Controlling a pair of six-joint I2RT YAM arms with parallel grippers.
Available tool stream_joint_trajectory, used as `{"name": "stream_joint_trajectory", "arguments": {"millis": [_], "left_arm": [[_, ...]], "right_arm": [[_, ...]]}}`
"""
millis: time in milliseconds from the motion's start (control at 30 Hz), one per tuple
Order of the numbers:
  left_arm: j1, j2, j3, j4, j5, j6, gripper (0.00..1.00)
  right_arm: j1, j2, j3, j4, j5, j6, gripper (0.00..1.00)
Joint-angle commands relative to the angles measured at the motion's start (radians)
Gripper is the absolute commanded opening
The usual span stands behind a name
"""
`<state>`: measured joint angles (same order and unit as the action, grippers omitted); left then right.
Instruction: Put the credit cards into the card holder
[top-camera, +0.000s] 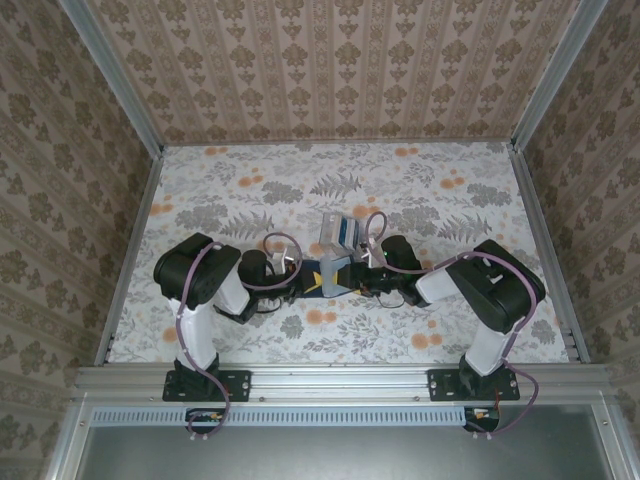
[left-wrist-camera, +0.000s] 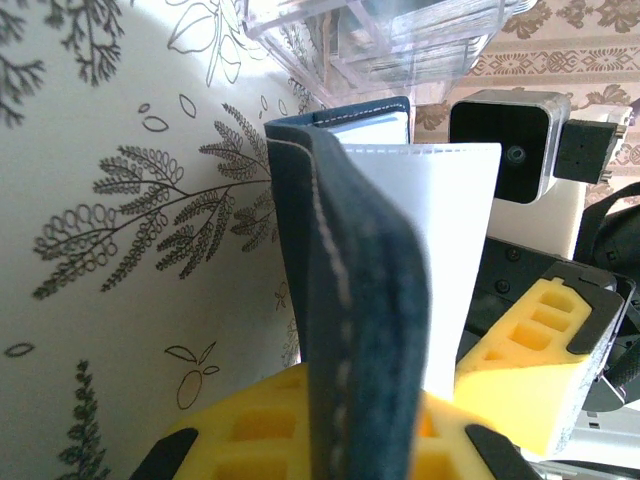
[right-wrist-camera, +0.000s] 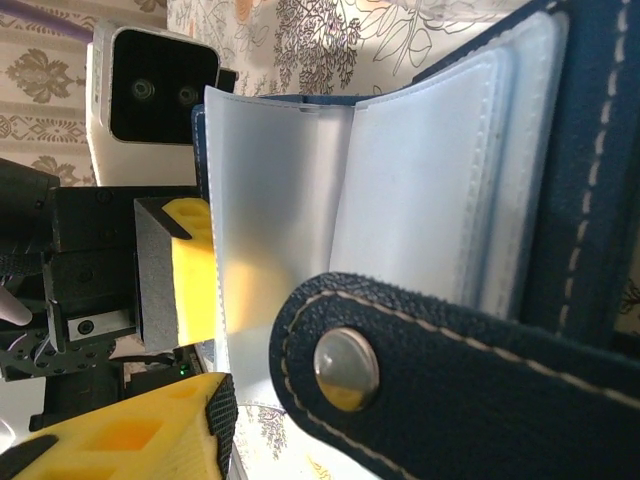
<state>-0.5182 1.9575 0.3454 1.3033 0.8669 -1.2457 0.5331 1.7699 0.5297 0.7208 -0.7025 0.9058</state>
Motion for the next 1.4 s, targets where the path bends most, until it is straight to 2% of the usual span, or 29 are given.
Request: {"name": "stream_joint_trajectory", "arguments": {"millis": [0, 367, 600, 800, 900, 1033, 1133, 1200, 1300, 1367], "left_arm": [[-0.004, 0.030, -0.006, -0.021, -0.003, 0.021, 0.04], [-0.001, 0.035, -0.002, -0.020, 0.001, 0.025, 0.04], [0.000, 0.034, -0.002, -0.020, -0.002, 0.020, 0.04], [0.016, 0.032, -0.010, -0.019, 0.001, 0.024, 0.10], [0.034, 0.026, -0.022, -0.018, 0.003, 0.027, 0.17], [0.053, 0.017, -0.036, -0.019, 0.006, 0.032, 0.40], [0.056, 0.012, -0.045, -0.020, 0.011, 0.035, 0.46], [0.090, 0.008, -0.053, -0.020, 0.014, 0.038, 0.51], [0.123, -0.011, -0.070, -0.019, 0.027, 0.042, 0.55], [0.141, -0.031, -0.081, -0.021, 0.033, 0.050, 0.59]], "right_arm": [[0.031, 0.077, 0.006, -0.055, 0.026, -0.015, 0.57], [0.051, 0.118, 0.039, -0.045, -0.005, -0.010, 0.62], [0.053, 0.130, 0.041, -0.030, -0.011, 0.001, 0.56], [0.053, 0.124, 0.027, -0.001, -0.009, 0.011, 0.43], [0.053, 0.114, 0.020, 0.001, -0.002, 0.010, 0.38], [0.053, 0.106, 0.014, -0.004, 0.005, 0.007, 0.30], [0.055, 0.096, 0.011, -0.020, 0.016, -0.003, 0.27], [0.056, 0.088, 0.010, -0.048, 0.031, -0.014, 0.25], [0.063, 0.057, 0.013, -0.141, 0.079, -0.056, 0.22], [0.077, 0.027, 0.021, -0.224, 0.119, -0.100, 0.24]]}}
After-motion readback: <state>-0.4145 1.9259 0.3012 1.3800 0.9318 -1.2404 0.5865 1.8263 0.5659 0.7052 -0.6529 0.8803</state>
